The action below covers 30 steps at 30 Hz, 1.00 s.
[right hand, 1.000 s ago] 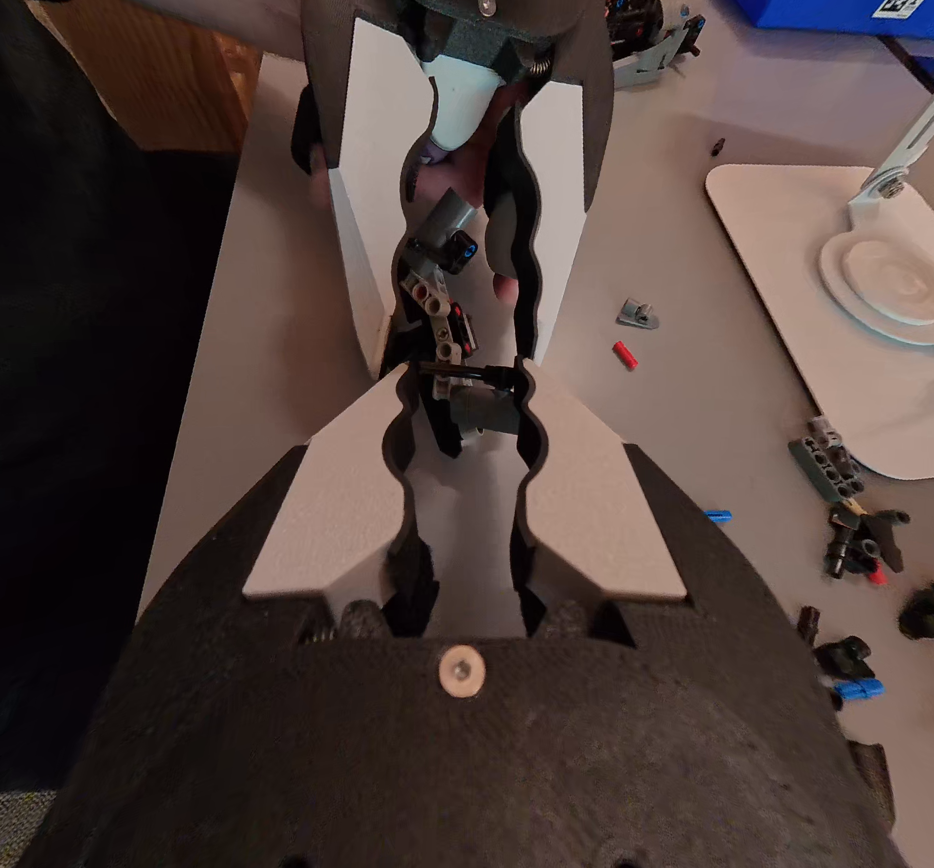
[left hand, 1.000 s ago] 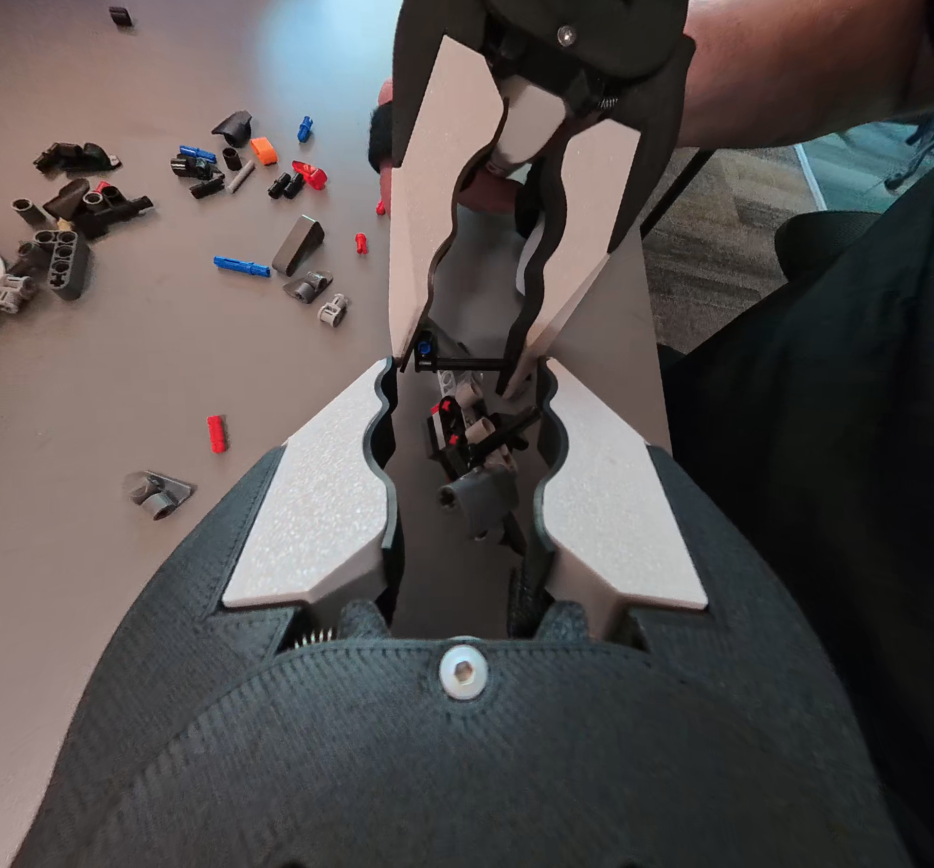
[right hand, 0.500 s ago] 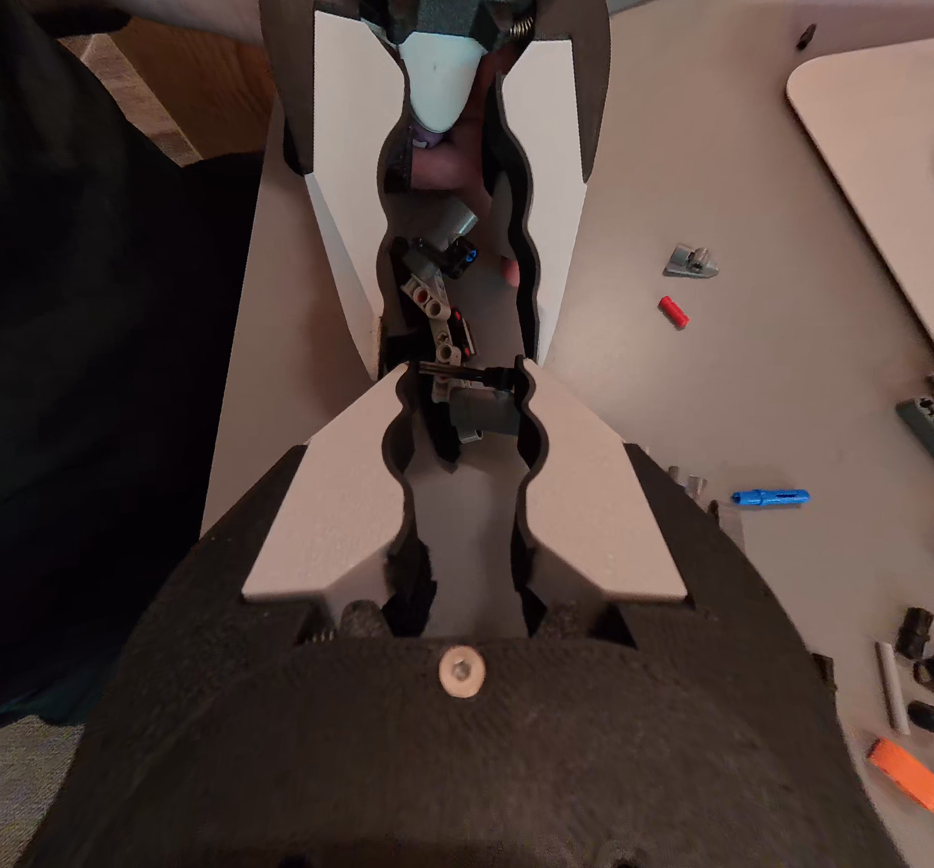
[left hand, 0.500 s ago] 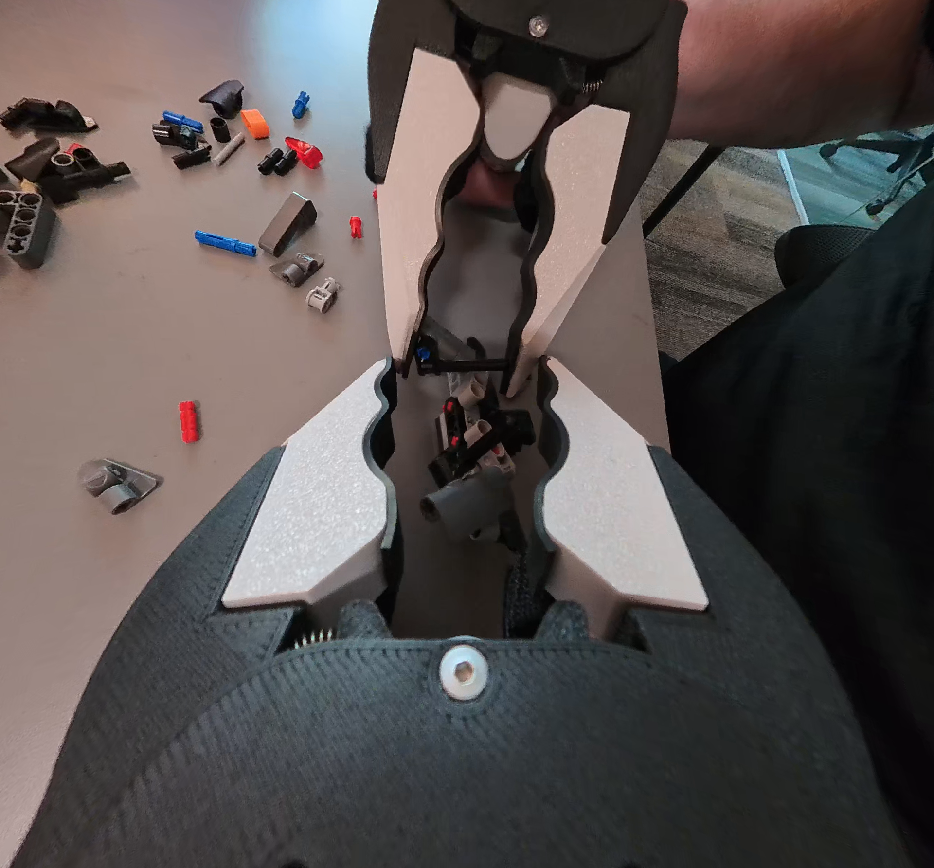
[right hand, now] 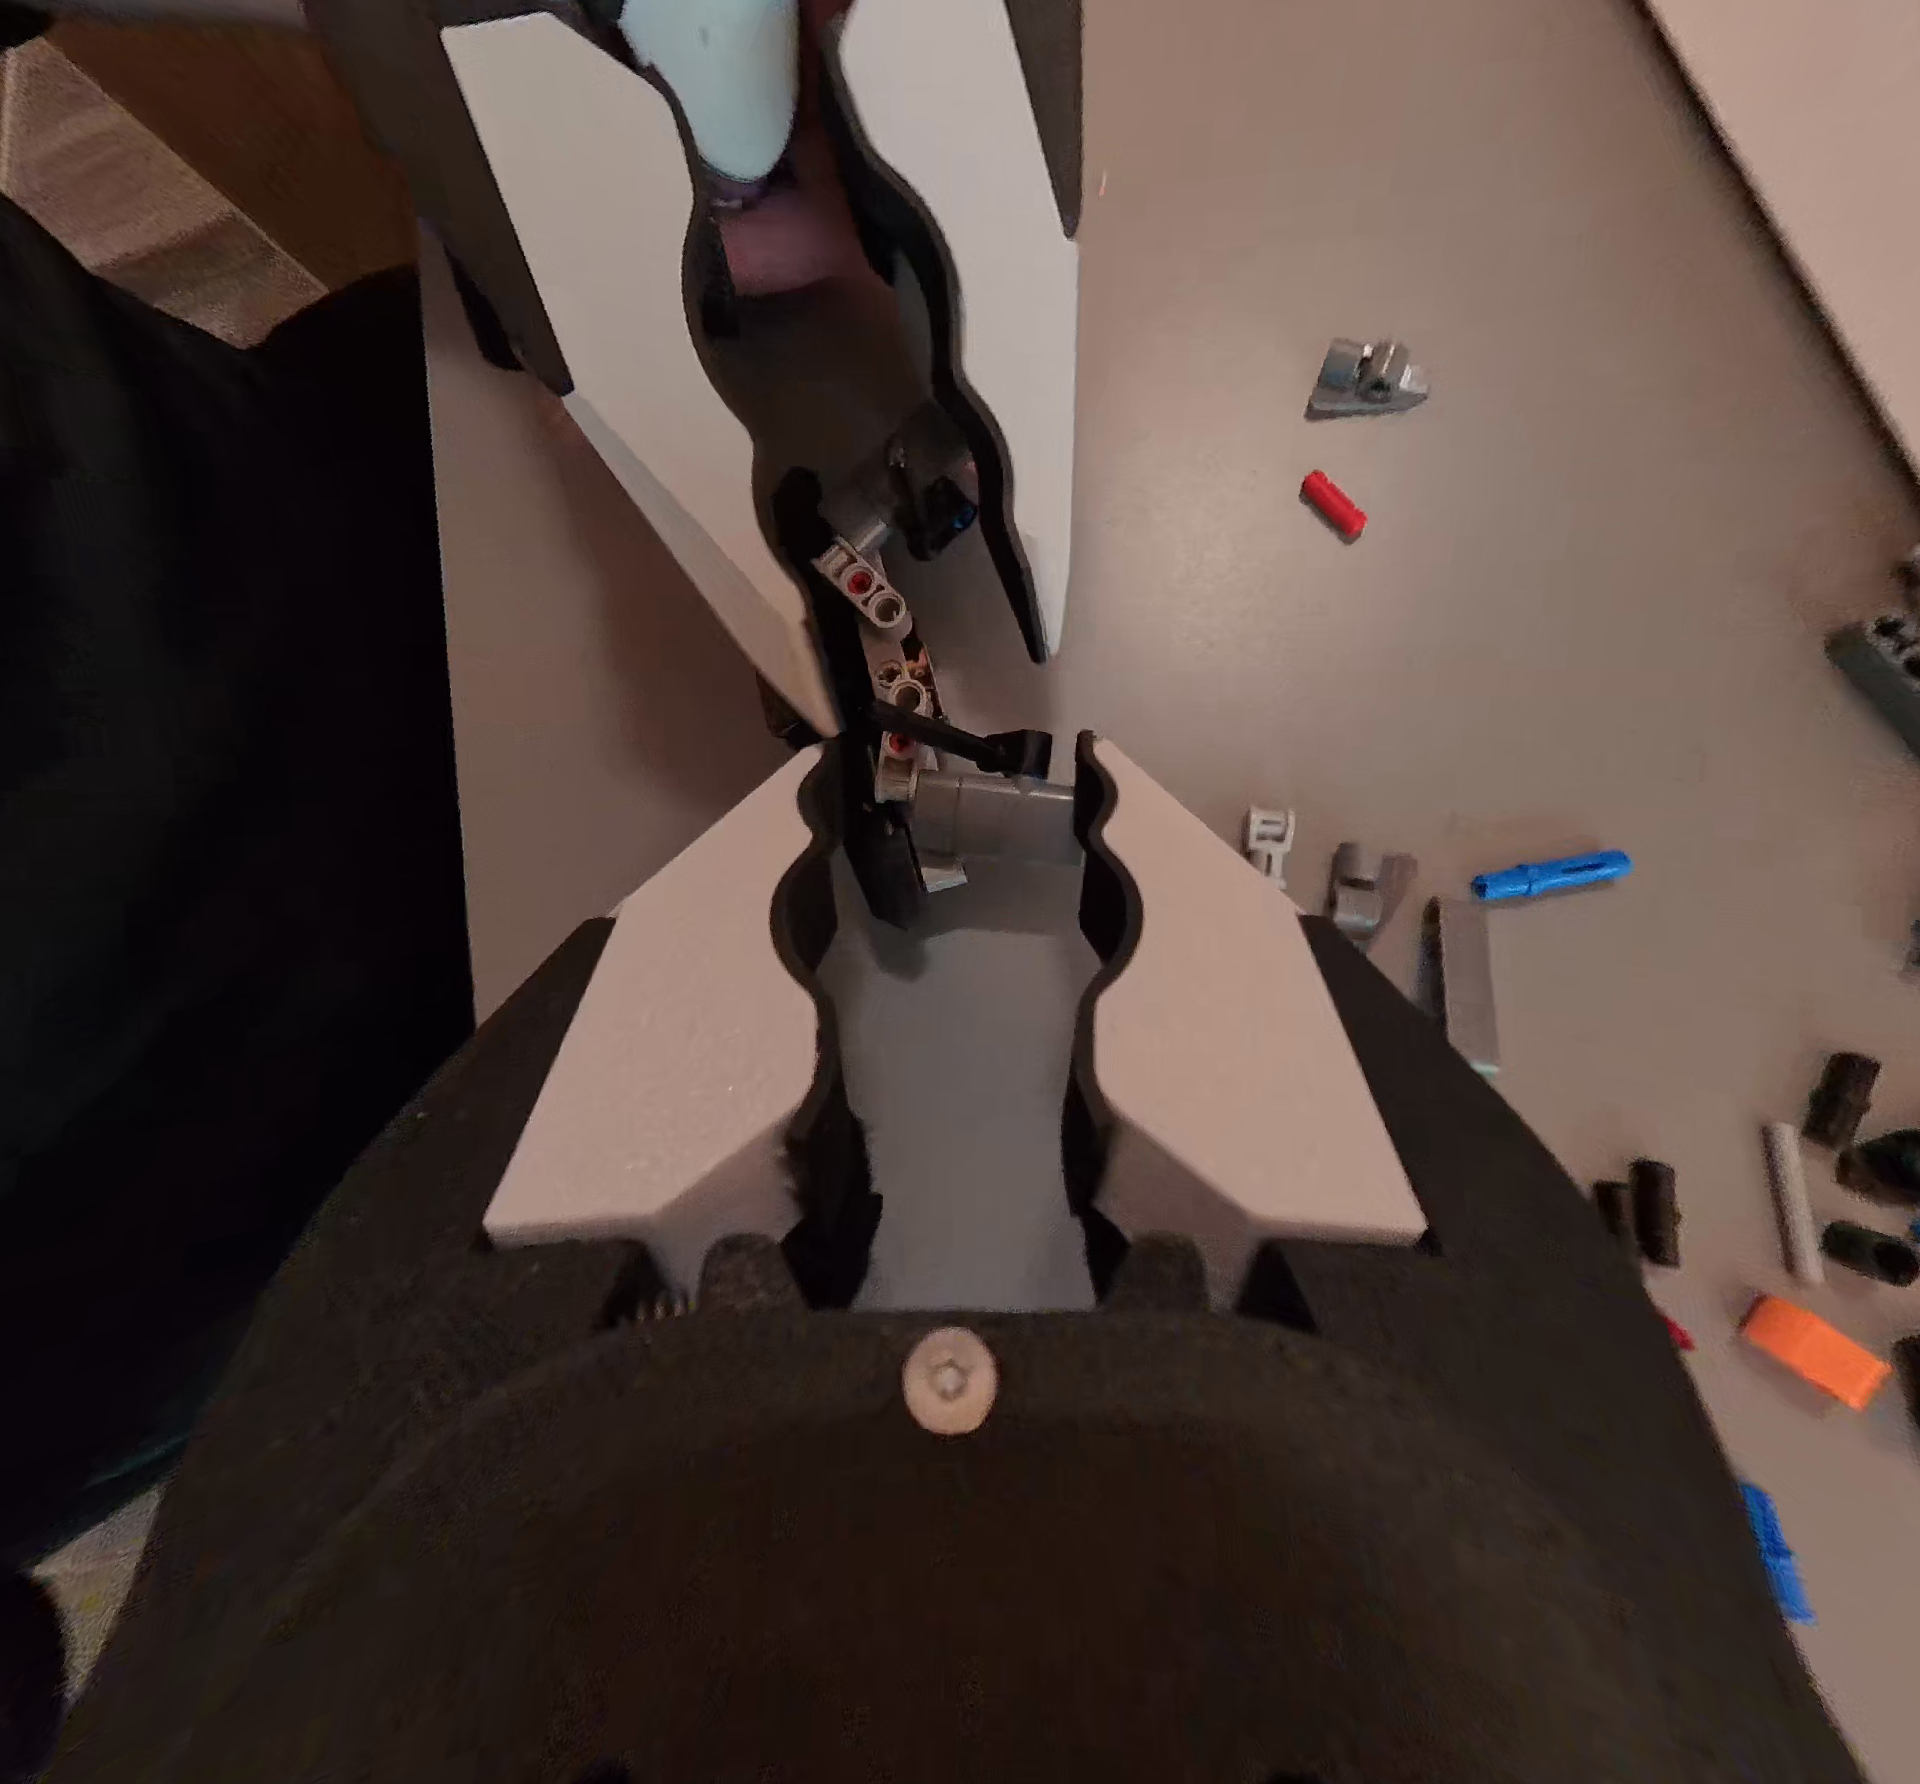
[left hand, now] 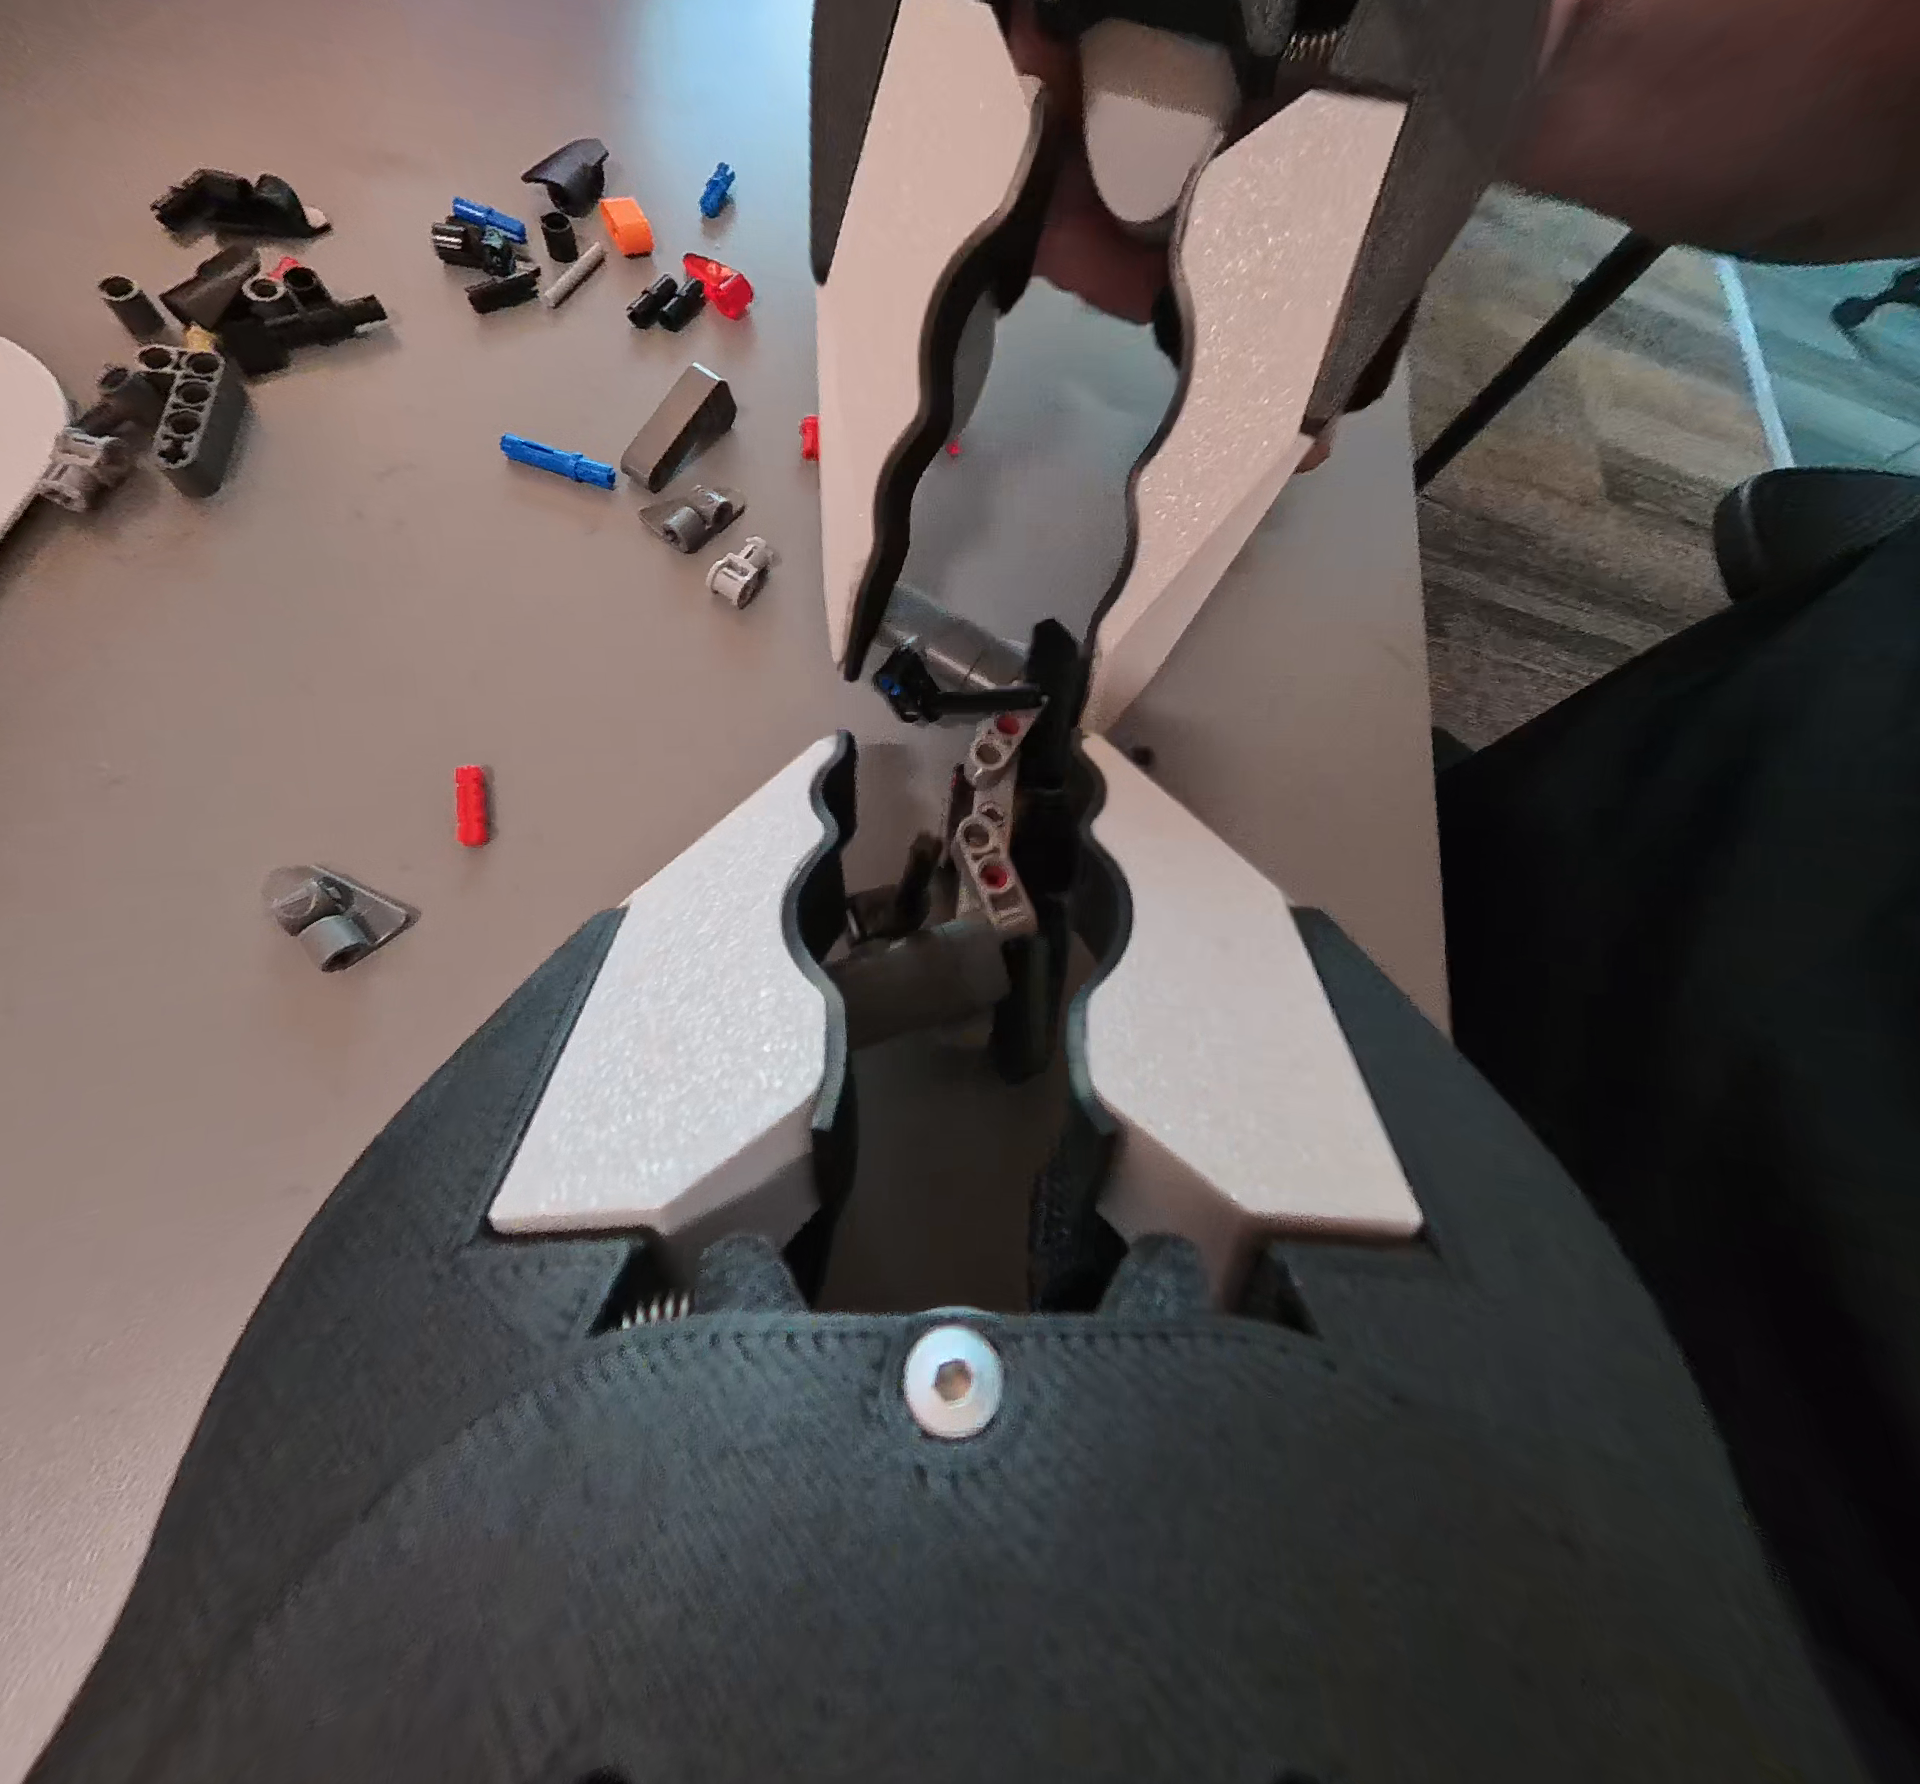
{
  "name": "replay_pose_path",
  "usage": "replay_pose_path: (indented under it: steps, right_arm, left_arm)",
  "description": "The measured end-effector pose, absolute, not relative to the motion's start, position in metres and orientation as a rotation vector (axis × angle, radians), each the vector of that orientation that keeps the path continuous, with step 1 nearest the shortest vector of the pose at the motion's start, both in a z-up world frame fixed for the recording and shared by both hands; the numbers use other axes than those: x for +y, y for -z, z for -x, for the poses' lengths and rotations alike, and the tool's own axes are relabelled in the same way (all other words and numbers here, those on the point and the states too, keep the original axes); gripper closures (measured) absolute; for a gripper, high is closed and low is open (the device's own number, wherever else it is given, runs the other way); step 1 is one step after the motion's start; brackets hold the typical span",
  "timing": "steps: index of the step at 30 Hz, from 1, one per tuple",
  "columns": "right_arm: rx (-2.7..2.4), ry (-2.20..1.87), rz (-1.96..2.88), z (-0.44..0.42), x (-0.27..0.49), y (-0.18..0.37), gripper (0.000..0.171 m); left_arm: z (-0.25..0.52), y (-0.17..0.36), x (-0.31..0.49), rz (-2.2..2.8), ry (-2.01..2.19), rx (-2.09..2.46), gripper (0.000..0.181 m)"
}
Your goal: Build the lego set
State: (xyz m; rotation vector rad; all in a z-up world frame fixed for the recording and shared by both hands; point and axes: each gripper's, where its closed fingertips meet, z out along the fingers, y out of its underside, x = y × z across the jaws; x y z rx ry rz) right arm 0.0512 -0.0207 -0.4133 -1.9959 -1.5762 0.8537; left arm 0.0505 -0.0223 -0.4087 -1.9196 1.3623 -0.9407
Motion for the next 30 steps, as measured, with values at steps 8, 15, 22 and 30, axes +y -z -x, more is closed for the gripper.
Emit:
replay_pose_path:
  steps: [8, 15, 22, 30]
  right_arm:
    - [-1.491, -1.075, 2.215, -0.056, -0.028, 0.41, 0.12]
    - [-1.548, -1.002, 2.271, -0.056, -0.031, 0.409, 0.122]
    - [-1.646, -0.848, 2.241, -0.056, -0.036, 0.41, 0.125]
    - [-1.75, -0.753, 2.124, -0.056, -0.04, 0.407, 0.127]
  left_arm:
    - [-0.051, 0.414, -0.023, 1.85, 0.758, 1.444, 0.152]
    - [-0.057, 0.409, -0.027, 1.687, 0.519, 1.493, 0.154]
    - [-0.059, 0.407, -0.032, 1.6, 0.421, 1.506, 0.155]
    - [-0.059, 0.406, -0.032, 1.6, 0.418, 1.482, 0.147]
